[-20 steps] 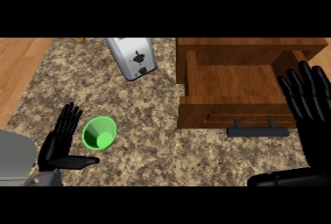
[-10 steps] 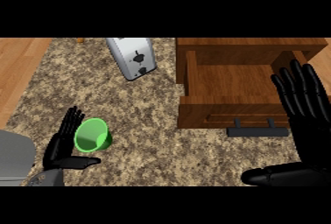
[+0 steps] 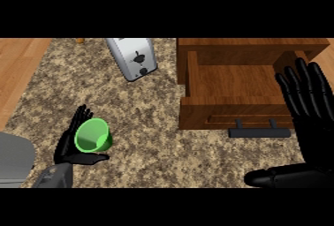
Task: Pick up the cup, place it into the drawer and close the drawer
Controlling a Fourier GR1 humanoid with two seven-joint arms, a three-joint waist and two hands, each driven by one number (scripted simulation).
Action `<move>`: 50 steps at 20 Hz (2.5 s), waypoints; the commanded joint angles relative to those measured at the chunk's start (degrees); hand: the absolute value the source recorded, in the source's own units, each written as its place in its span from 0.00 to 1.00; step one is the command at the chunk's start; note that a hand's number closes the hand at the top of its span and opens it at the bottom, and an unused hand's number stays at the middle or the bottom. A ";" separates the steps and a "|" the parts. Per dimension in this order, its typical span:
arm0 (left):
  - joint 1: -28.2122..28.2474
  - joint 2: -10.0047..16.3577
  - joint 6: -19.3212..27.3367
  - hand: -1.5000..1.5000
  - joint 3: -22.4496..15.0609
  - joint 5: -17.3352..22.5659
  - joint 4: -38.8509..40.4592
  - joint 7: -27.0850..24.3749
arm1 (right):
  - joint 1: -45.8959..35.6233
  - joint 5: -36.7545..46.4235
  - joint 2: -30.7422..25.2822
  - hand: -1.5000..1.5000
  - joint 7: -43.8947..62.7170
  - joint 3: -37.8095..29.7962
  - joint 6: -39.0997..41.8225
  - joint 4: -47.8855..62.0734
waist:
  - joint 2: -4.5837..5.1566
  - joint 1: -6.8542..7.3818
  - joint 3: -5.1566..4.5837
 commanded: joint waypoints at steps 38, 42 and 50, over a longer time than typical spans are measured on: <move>-0.84 -5.92 3.22 1.00 3.45 8.32 -2.94 -12.96 | 1.85 -2.40 -1.42 0.00 1.38 -2.17 1.50 -1.91 | -0.13 0.25 0.04; -0.74 -5.75 -0.12 1.00 1.77 9.97 -11.40 -7.93 | 0.18 -0.84 -0.94 0.00 2.22 -1.59 0.02 -1.38 | -0.35 0.90 0.09; 5.76 -9.54 2.66 1.00 -6.70 10.50 -36.75 7.93 | 3.03 -0.99 -0.41 0.00 2.61 -1.16 0.07 -3.98 | -0.53 1.20 0.14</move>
